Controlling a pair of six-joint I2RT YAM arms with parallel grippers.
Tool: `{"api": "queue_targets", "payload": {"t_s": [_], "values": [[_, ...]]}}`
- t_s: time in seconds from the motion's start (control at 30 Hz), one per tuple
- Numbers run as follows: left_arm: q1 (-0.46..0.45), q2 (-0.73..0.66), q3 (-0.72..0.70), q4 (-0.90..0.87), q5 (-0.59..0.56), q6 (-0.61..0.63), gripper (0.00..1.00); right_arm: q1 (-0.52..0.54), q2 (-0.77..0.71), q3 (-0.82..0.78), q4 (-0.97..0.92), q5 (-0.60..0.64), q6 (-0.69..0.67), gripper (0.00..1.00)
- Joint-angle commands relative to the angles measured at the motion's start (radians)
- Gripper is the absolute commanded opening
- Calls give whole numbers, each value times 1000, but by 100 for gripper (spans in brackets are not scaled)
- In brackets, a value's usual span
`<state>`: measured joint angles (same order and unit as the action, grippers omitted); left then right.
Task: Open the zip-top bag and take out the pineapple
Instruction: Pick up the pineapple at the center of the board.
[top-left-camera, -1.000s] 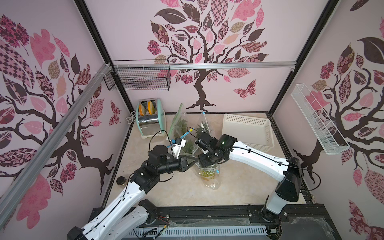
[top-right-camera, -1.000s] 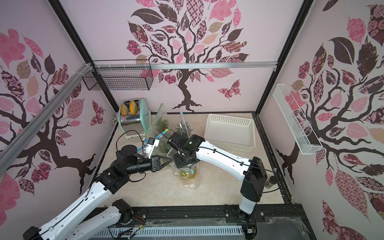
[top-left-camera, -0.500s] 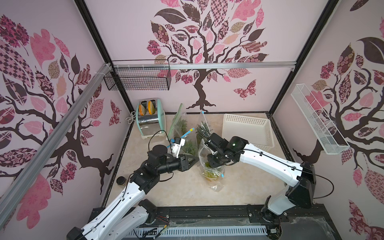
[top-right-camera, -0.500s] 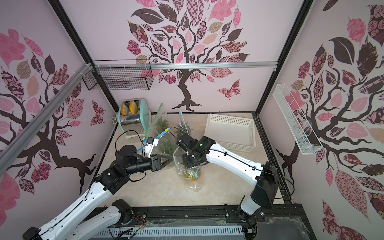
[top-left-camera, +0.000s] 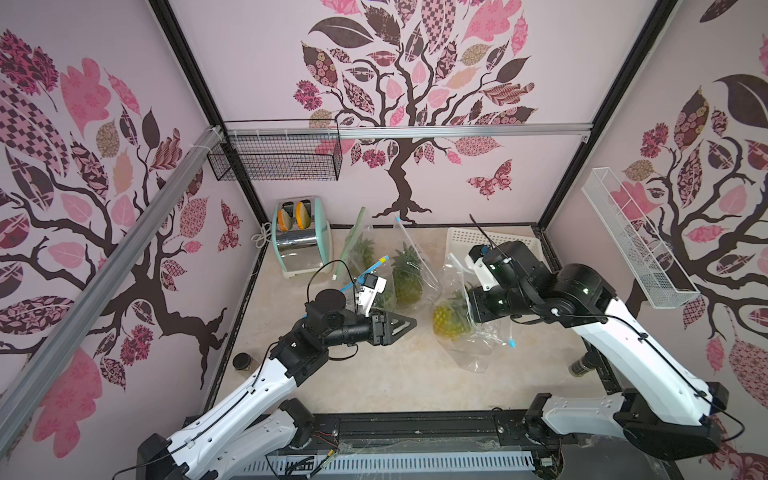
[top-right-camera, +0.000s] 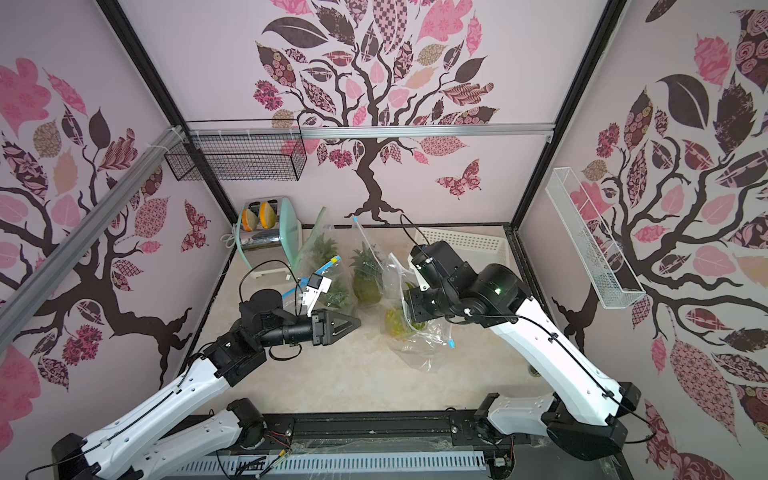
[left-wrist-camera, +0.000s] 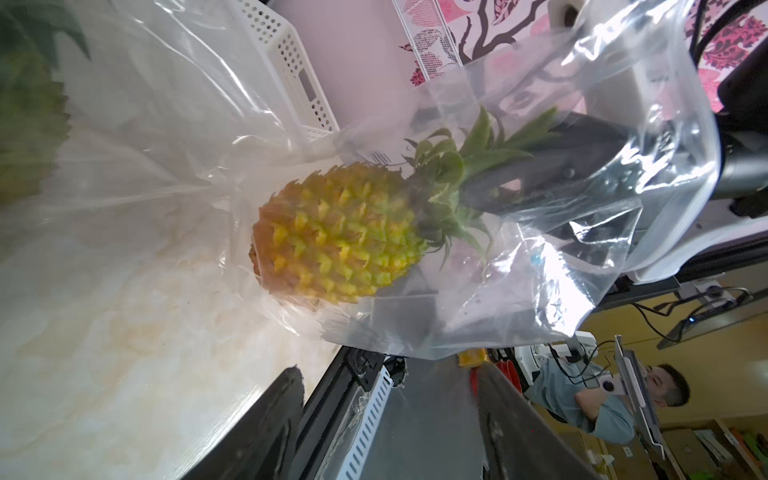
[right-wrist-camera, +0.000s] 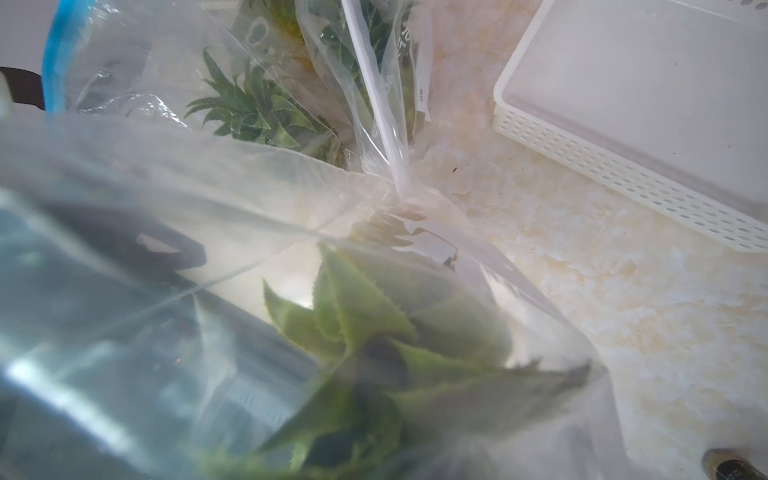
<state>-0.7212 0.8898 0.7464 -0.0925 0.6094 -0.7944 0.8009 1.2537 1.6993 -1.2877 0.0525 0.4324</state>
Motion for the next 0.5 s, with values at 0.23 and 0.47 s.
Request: {"api": "queue_targets", "payload": {"t_s": [0.23, 0.47], "values": [[-68, 11, -114, 331, -85, -75, 76, -24, 68, 327, -90, 25, -95, 0], [-69, -35, -274, 634, -166, -177, 82, -30, 102, 427, -92, -61, -127, 0]]}}
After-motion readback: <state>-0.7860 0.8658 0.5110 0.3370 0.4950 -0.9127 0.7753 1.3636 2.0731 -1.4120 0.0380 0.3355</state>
